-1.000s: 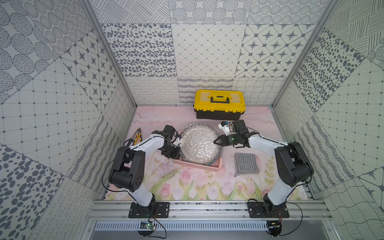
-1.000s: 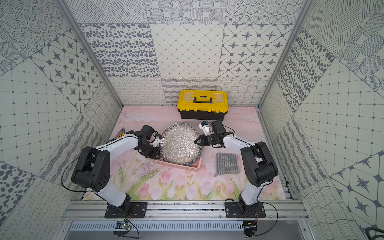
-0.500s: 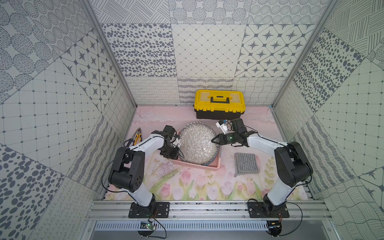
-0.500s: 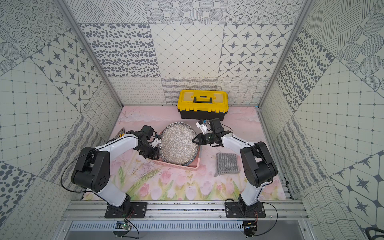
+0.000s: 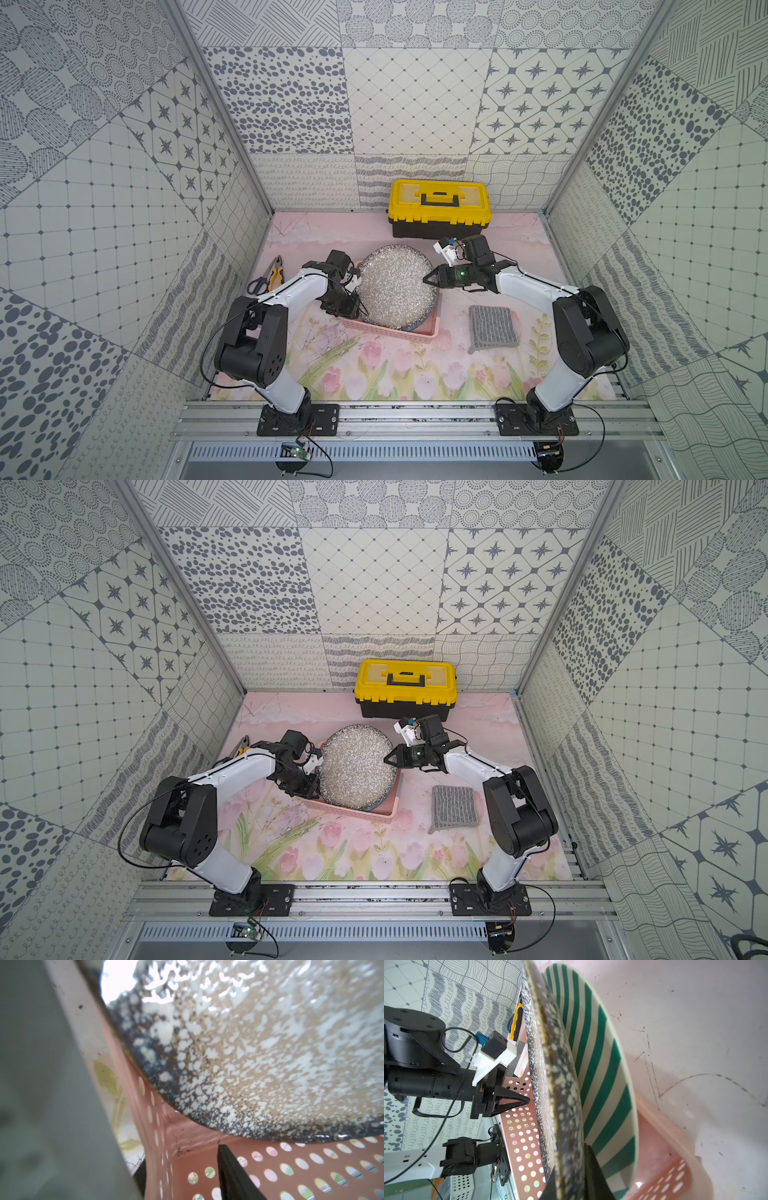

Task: Wipe the wet plate dry
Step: Pick up the plate from the bin.

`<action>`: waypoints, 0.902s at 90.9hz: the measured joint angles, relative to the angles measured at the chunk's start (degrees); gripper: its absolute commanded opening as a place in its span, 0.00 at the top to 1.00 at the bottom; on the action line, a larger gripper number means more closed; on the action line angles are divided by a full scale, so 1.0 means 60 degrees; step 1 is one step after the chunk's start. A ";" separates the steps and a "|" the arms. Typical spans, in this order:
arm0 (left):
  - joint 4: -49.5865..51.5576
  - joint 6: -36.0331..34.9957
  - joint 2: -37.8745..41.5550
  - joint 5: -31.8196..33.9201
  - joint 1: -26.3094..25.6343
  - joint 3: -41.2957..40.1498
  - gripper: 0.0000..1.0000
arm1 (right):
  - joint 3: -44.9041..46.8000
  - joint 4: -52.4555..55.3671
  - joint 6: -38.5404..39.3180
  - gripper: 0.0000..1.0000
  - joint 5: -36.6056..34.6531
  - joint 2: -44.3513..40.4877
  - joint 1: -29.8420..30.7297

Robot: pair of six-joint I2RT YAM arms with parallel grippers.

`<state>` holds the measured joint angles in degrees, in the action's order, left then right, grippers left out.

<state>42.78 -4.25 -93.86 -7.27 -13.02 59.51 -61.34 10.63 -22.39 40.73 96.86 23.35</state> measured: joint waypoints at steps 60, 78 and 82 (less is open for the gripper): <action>-0.0233 -0.0219 0.0382 -0.0331 -0.0062 0.0124 0.00 | 0.0000 0.0149 -0.0889 1.00 0.0193 -0.1129 -0.0736; -0.0127 -0.0375 0.0532 -0.0397 -0.0062 0.0594 0.00 | 0.0000 0.0415 -0.0922 1.00 0.0208 -0.1705 -0.1082; -0.0084 -0.0430 0.0572 -0.0397 -0.0062 0.0721 0.00 | -0.0004 0.0470 -0.0929 1.00 0.0211 -0.1796 -0.1147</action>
<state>42.28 -6.83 -90.43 -9.65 -13.39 63.83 -61.36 13.45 -27.97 42.00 86.08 16.47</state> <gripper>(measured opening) 0.996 0.165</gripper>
